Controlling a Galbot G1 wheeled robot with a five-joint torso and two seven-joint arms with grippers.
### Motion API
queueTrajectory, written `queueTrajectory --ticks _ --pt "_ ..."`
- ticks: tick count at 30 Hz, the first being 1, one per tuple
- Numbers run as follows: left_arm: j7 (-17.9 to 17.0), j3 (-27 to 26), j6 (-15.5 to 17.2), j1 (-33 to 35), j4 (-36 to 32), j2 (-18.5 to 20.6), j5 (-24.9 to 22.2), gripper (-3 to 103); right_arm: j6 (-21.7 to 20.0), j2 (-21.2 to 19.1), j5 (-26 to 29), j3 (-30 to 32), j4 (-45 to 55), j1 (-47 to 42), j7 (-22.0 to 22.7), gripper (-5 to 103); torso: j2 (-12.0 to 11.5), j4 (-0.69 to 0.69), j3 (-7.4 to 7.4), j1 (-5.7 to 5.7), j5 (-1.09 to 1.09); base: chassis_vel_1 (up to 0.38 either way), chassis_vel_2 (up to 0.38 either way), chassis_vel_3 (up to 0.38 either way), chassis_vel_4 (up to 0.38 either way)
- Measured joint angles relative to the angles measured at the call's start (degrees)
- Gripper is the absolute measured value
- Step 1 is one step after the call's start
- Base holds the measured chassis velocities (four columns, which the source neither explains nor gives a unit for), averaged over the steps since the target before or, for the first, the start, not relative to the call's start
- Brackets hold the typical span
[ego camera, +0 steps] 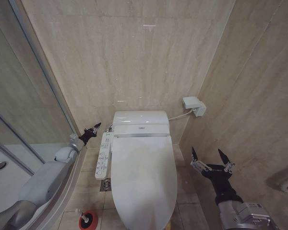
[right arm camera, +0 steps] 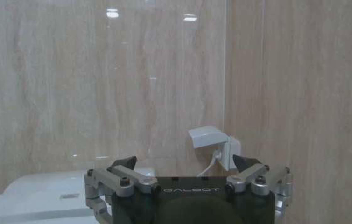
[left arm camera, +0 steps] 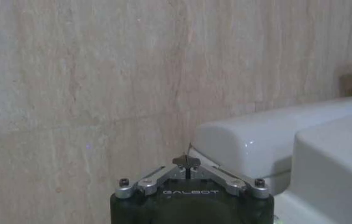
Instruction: Open the toilet lid, clean the toilet bowl with a toilet brush, close the toilet lid, and flush.
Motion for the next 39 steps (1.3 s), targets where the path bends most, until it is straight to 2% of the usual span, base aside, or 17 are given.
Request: queueTrajectory --ticks 5,10,14,22,27,39 --pt "0.0 0.3 0.1 -0.5 -0.2 -0.7 0.2 0 0.0 0.0 0.0 0.0 0.0 0.0 0.0 100 0.0 -0.03 0.00 0.00 -0.01 -0.072 0.063 0.060 -0.085" --pt "1.0 0.5 0.1 -1.5 -0.2 0.2 0.0 0 0.0 0.0 0.0 0.0 0.0 0.0 0.0 100 0.0 -0.03 0.02 0.04 0.00 -0.104 0.109 0.091 -0.111" --pt "2.9 0.0 0.2 -0.6 -0.7 1.8 -0.6 0 0.0 0.0 0.0 0.0 0.0 0.0 0.0 100 0.0 -0.01 0.02 0.05 -0.01 -0.050 0.064 0.038 -0.042" --pt "9.9 -1.2 -0.4 1.7 -0.1 5.1 -0.7 0 0.0 0.0 0.0 0.0 0.0 0.0 0.0 100 0.0 -0.02 0.00 0.00 -0.01 0.000 0.000 0.000 0.000" --pt "12.8 -1.4 -1.1 2.3 0.9 5.2 -0.8 0 0.0 0.0 0.0 0.0 0.0 0.0 0.0 100 0.0 -0.02 0.00 0.00 -0.01 0.000 0.000 0.000 0.000" --pt "15.9 -0.9 -2.2 1.8 2.7 3.3 -0.1 0 0.0 0.0 0.0 0.0 0.0 0.0 0.0 100 0.0 -0.03 0.00 0.01 -0.01 0.000 0.000 0.000 0.000"
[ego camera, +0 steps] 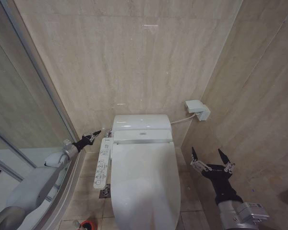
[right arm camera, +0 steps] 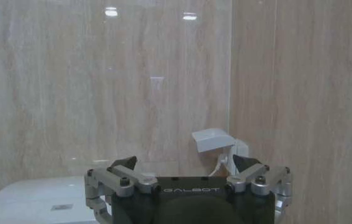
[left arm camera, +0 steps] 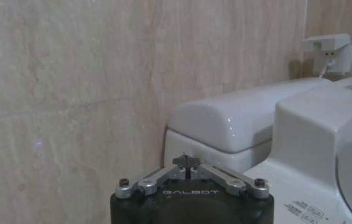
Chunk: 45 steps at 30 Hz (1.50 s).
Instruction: Open the toilet lid, clean the toilet bowl with a toilet brush, close the toilet lid, and flush.
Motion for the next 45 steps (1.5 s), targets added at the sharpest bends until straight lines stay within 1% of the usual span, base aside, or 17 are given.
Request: queueTrajectory --ticks 3,5,10,13,19,32,36,38,45 --pt "0.3 0.3 0.0 -0.1 0.5 -0.2 0.3 0 0.0 0.0 0.0 0.0 0.0 0.0 0.0 100 0.0 0.02 0.00 0.00 0.00 0.000 0.000 0.000 0.000" --pt "1.3 0.5 -0.3 -0.4 1.7 -0.9 0.8 0 0.0 0.0 0.0 0.0 0.0 0.0 0.0 100 0.0 0.03 0.00 0.00 0.00 0.000 0.000 0.000 0.000" --pt "2.5 0.9 -0.8 -1.5 3.7 -2.3 1.5 0 0.0 0.0 0.0 0.0 0.0 0.0 0.0 100 0.0 0.02 0.01 0.00 0.01 0.000 0.000 0.000 0.000" --pt "2.8 1.1 -1.0 -2.2 4.5 -3.2 1.9 0 0.0 0.0 0.0 0.0 0.0 0.0 0.0 100 0.0 -0.01 0.01 0.00 0.00 0.000 0.000 0.000 0.000" --pt "2.9 1.6 -1.1 -3.3 6.5 -4.5 2.7 0 0.0 0.0 0.0 0.0 0.0 0.0 0.0 100 0.0 0.01 0.00 0.00 0.01 0.000 0.000 0.000 0.000" --pt "4.2 1.0 -1.1 -3.2 8.4 -4.3 2.7 0 0.0 0.0 0.0 0.0 0.0 0.0 0.0 100 0.0 0.02 0.00 0.00 0.00 0.000 0.000 0.000 0.000" --pt "4.7 1.0 -1.1 -3.2 8.9 -4.6 2.4 0 0.0 0.0 0.0 0.0 0.0 0.0 0.0 100 0.0 0.02 0.00 0.00 0.00 0.000 0.000 0.000 0.000" --pt "5.0 1.0 -1.1 -3.1 9.0 -4.8 2.0 0 0.0 0.0 0.0 0.0 0.0 0.0 0.0 100 0.0 0.00 0.00 0.00 0.00 0.000 0.000 0.000 0.000" --pt "5.3 0.9 -1.1 -3.1 10.3 -5.4 1.8 0 0.0 0.0 0.0 0.0 0.0 0.0 0.0 100 0.0 0.01 0.00 0.00 0.00 0.000 0.000 0.000 0.000"
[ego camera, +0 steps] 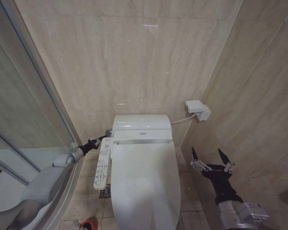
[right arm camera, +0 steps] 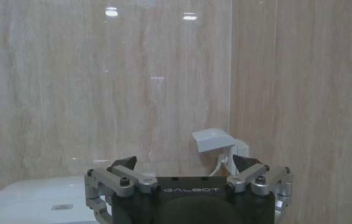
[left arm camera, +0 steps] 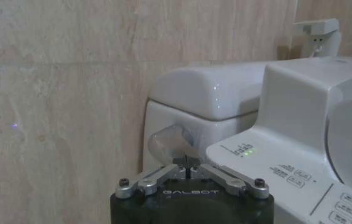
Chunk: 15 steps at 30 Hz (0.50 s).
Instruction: Open the toilet lid, clean the toilet bowl with a toilet brush, close the toilet lid, and flush.
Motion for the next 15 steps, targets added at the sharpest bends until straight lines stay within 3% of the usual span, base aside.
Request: queueTrajectory --ticks 15 --pt "-0.3 -0.7 0.7 -0.7 1.0 -2.0 -0.6 0 0.0 0.0 0.0 0.0 0.0 0.0 0.0 100 0.0 0.03 0.00 0.00 0.01 0.000 0.000 0.000 0.000"
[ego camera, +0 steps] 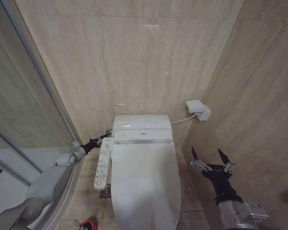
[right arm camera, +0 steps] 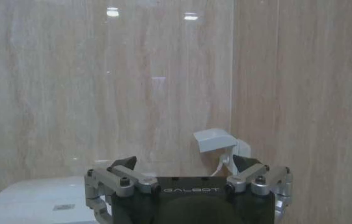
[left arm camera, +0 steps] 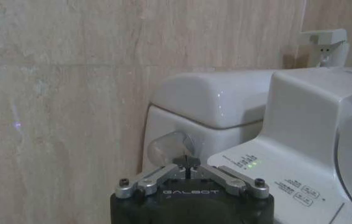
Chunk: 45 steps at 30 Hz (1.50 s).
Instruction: Open the toilet lid, clean the toilet bowl with a toilet brush, close the toilet lid, and flush.
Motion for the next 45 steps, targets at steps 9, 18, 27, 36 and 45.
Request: queueTrajectory --ticks 9,18,27,36,45 --pt "-0.3 -0.3 0.5 -0.1 1.3 -0.8 0.4 0 0.0 0.0 0.0 0.0 0.0 0.0 0.0 100 0.0 -0.03 0.01 0.00 -0.02 0.000 0.000 0.000 0.000" --pt "0.1 -0.1 0.5 -1.0 2.9 -1.9 0.5 0 0.0 0.0 0.0 0.0 0.0 0.0 0.0 100 0.0 0.00 0.01 0.01 0.00 0.000 0.000 0.000 0.000" --pt "0.2 0.0 0.5 -1.9 4.7 -2.9 0.5 0 0.0 0.0 0.0 0.0 0.0 0.0 0.0 100 0.0 -0.01 0.01 0.01 0.00 0.000 0.000 0.000 0.000" --pt "0.2 -0.2 0.3 -2.7 6.6 -4.0 0.9 0 0.0 0.0 0.0 0.0 0.0 0.0 0.0 100 0.0 -0.01 0.00 0.00 0.00 0.000 0.000 0.000 0.000" --pt "-0.5 -0.8 0.0 -2.7 6.6 -4.8 1.9 0 0.0 0.0 0.0 0.0 0.0 0.0 0.0 100 0.0 0.00 0.00 -0.01 0.01 0.000 0.000 0.000 0.000"
